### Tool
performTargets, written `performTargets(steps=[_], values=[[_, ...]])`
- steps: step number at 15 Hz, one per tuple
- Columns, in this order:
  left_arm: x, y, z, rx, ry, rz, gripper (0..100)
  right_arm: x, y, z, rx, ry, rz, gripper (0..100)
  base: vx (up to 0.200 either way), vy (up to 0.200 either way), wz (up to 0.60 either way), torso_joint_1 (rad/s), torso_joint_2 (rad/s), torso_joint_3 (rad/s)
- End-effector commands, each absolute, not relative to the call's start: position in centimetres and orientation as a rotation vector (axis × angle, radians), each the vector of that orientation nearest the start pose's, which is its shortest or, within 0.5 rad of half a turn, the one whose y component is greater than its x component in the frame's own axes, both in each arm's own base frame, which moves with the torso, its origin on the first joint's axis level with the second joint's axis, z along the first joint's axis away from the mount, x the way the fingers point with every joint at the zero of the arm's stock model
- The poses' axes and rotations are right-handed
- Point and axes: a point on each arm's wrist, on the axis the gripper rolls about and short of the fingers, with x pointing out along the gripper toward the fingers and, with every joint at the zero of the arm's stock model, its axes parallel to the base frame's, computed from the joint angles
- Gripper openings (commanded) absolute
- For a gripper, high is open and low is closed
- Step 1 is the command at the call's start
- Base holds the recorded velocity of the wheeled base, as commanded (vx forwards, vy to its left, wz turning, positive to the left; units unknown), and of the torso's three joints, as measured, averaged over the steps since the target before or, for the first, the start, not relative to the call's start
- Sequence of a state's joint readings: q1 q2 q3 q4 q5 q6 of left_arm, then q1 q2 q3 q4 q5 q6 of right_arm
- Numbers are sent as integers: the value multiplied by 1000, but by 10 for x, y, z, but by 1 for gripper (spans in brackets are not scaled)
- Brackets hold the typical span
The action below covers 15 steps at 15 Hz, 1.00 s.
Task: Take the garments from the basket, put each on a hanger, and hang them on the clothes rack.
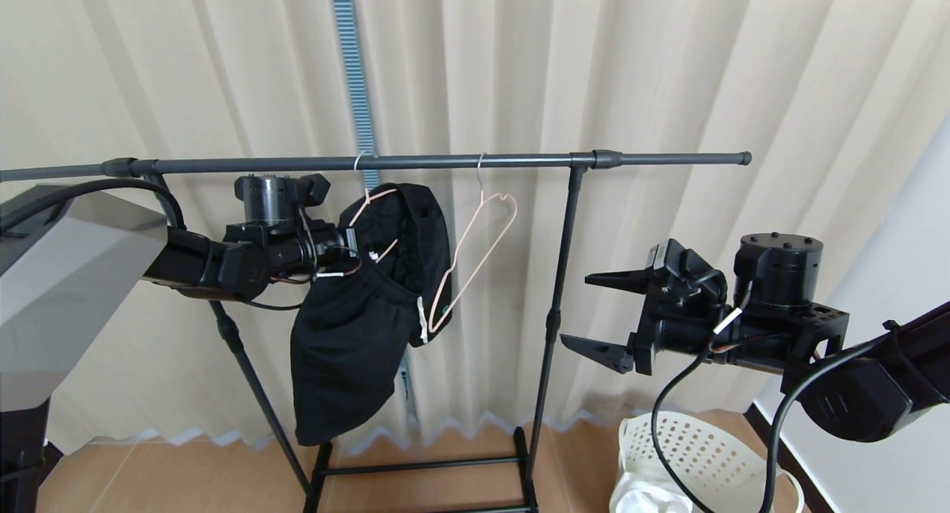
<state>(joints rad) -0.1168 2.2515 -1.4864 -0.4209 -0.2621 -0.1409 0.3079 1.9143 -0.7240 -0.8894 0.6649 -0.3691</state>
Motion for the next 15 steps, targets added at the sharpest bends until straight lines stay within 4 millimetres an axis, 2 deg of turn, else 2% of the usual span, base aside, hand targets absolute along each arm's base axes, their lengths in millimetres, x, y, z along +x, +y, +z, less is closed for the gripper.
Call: performTargets(steps=[1, 4, 7, 8, 10, 15], values=[[462, -61, 138, -162, 346, -346, 0, 310, 113, 119, -282, 127, 1009, 100, 0, 0, 0, 0, 0, 0], [469, -62, 145, -159, 310, -328, 0, 310, 113, 119, -281, 127, 1010, 100, 0, 0, 0, 0, 0, 0], [473, -63, 135, -159, 326, -323, 0, 310, 113, 119, -281, 127, 1010, 100, 0, 0, 0, 0, 0, 0], [476, -62, 125, -159, 346, -312, 0, 310, 113, 119, -281, 127, 1010, 100, 0, 0, 0, 0, 0, 0], [479, -63, 117, -161, 360, -311, 0, 310, 113, 119, -282, 125, 1010, 100, 0, 0, 0, 0, 0, 0], [478, -62, 118, -169, 362, -308, 0, 310, 113, 119, -283, 126, 1011, 100, 0, 0, 0, 0, 0, 0]])
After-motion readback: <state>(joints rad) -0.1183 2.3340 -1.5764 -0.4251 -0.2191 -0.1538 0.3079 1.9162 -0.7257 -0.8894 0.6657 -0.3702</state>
